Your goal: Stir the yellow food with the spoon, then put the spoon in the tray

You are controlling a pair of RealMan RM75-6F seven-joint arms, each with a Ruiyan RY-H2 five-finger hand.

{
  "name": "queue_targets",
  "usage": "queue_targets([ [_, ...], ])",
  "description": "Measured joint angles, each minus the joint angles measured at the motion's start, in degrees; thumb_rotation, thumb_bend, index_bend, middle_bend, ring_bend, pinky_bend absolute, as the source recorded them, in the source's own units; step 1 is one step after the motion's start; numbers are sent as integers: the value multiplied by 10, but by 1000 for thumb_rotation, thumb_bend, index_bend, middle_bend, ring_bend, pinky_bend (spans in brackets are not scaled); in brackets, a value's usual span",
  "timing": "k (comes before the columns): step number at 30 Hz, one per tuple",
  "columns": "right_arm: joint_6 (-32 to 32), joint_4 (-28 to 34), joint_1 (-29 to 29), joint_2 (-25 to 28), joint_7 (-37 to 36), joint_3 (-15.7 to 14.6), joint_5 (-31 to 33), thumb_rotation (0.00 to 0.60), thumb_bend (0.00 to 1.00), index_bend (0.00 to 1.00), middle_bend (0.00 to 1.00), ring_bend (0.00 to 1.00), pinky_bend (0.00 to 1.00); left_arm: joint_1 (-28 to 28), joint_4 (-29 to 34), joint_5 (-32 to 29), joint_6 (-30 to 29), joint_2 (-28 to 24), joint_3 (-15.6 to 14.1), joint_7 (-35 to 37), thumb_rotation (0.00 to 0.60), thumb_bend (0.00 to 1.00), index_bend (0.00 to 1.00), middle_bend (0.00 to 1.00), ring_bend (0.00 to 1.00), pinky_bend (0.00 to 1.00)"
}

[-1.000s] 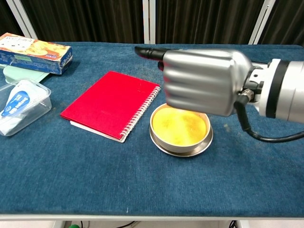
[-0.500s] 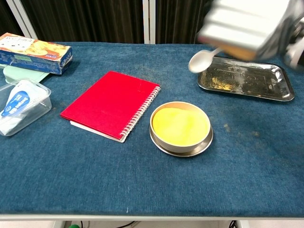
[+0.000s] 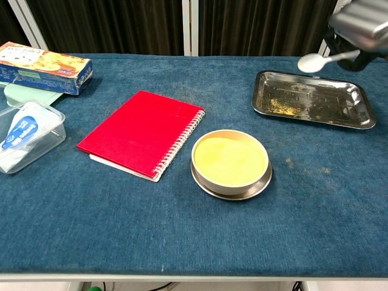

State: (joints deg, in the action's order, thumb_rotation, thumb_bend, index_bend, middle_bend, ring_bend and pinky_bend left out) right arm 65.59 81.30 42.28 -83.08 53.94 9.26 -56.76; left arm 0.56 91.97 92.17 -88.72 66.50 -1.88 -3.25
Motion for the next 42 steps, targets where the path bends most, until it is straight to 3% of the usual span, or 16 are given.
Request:
queue_targets([
  [6, -76, -128, 10, -79, -90, 24, 51, 600, 386, 791, 515, 316, 0, 2, 5, 0, 4, 1, 0, -6, 600, 235, 31, 12, 11, 79],
  [12, -111, -183, 29, -130, -110, 48, 96, 600, 327, 442, 345, 177, 0, 1, 7, -4, 4, -2, 0, -8, 600, 235, 31, 12, 11, 81],
  [20, -92, -108, 21, -88, -90, 50, 115, 600, 294, 111, 204, 58, 0, 6, 6, -7, 8, -6, 4, -4, 600, 236, 31, 12, 11, 80],
  [26, -47, 24, -15, 8, -100, 49, 110, 600, 240, 60, 160, 27, 0, 13, 7, -9, 11, -10, 11, -1, 600, 235, 31, 12, 11, 80],
  [30, 16, 126, -72, 99, -153, 37, 56, 600, 246, 50, 144, 13, 0, 18, 7, -12, 16, -10, 15, 1, 600, 236, 31, 12, 11, 80],
  [33, 75, 164, -127, 142, -209, 16, -13, 600, 289, 15, 111, 0, 0, 22, 6, -15, 20, -9, 18, 0, 600, 235, 31, 12, 11, 79],
  [38, 170, 189, -225, 179, -325, -39, -138, 600, 323, 0, 58, 0, 0, 25, 7, -19, 21, -9, 21, 1, 600, 235, 31, 12, 11, 80],
  [42, 250, 175, -308, 188, -423, -95, -230, 600, 332, 0, 36, 0, 0, 23, 8, -21, 16, -10, 23, 3, 600, 236, 31, 12, 11, 81],
])
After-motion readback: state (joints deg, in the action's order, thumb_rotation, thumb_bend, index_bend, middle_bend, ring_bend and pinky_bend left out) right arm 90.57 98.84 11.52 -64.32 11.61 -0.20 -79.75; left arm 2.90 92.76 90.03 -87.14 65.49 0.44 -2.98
